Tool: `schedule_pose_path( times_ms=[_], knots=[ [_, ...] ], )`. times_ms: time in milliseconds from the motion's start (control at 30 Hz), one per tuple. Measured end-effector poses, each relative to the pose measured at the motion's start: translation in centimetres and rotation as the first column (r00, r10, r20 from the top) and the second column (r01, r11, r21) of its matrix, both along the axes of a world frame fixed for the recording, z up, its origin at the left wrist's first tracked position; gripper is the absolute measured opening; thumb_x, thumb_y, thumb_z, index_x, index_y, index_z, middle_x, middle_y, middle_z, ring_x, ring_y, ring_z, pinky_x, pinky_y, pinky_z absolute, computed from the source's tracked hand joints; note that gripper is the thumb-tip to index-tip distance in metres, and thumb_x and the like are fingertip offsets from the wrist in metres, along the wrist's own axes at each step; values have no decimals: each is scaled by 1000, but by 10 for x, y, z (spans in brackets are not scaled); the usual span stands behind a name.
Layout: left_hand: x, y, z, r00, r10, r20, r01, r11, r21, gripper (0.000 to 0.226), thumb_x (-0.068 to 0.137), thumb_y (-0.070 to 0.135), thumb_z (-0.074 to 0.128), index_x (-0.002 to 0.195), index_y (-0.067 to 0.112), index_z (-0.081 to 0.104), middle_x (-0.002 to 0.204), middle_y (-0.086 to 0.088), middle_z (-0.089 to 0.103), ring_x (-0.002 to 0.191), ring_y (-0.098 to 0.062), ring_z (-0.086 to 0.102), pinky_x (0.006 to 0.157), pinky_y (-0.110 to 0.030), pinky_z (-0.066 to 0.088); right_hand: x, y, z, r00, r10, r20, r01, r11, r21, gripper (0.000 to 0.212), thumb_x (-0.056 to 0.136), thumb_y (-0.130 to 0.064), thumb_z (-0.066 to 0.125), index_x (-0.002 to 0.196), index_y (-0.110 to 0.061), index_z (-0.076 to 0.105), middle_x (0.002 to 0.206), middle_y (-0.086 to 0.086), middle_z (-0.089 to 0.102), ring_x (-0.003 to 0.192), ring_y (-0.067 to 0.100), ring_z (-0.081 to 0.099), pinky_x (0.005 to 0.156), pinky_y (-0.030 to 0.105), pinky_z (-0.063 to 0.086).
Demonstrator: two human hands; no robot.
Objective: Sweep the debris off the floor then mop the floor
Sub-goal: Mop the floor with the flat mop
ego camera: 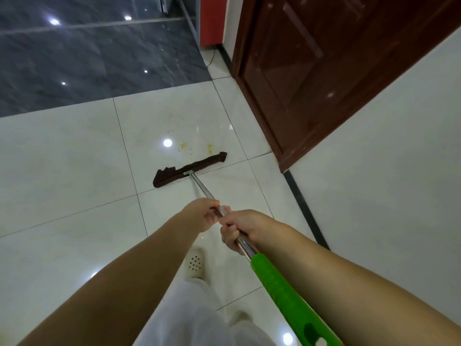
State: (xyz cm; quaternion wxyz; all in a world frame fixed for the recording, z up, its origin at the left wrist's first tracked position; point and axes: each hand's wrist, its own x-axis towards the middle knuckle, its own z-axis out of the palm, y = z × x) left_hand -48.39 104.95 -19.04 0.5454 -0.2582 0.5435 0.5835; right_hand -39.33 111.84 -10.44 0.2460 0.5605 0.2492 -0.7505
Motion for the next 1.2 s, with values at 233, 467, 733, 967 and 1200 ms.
schedule_pose_path(
  times_ms=[233, 467, 733, 967, 1200],
  knots=[
    [-72, 0, 0, 988, -125, -94, 120, 991, -57, 34, 95, -8, 34, 62, 0, 36, 26, -8, 44, 20, -10, 45, 27, -13, 35, -72, -5, -33, 998, -67, 0, 67, 998, 11, 39, 94, -1, 44, 103, -38, 48, 38, 0, 39, 26, 6, 35, 27, 10, 29],
    [-120, 4, -10, 985, -127, -114, 111, 985, -134, 32, 98, 2, 38, 65, 1, 40, 28, -6, 49, 22, -8, 49, 28, -11, 37, -128, -7, -56, 995, -93, -21, 93, 995, 40, 51, 92, 1, 43, 117, -43, 47, 38, 0, 40, 26, 6, 35, 27, 11, 30],
    [-110, 7, -11, 983, -140, -118, 116, 975, -192, 29, 98, 4, 40, 69, 1, 43, 27, -3, 49, 28, -10, 53, 27, -12, 37, -116, -9, -61, 990, -135, -51, 137, 989, 46, 50, 92, 1, 45, 117, -42, 46, 38, -2, 38, 26, 5, 35, 28, 11, 30],
    [-49, 7, -16, 990, -115, -85, 101, 982, -157, 11, 98, 4, 40, 99, -5, 47, 42, -11, 61, 29, -11, 57, 41, -17, 52, -49, -10, -58, 994, -99, -45, 99, 995, 3, 17, 91, -2, 50, 88, -18, 54, 43, 0, 40, 27, 5, 37, 29, 10, 31],
    [54, 13, 11, 995, -16, -94, 4, 992, -125, 21, 99, 0, 40, 79, -2, 46, 119, -31, 59, 54, -22, 69, 76, -24, 46, 52, 2, -47, 992, -111, -55, 110, 993, -30, 28, 94, -1, 46, 104, -27, 50, 39, 1, 42, 26, 5, 37, 29, 9, 31]
  ],
)
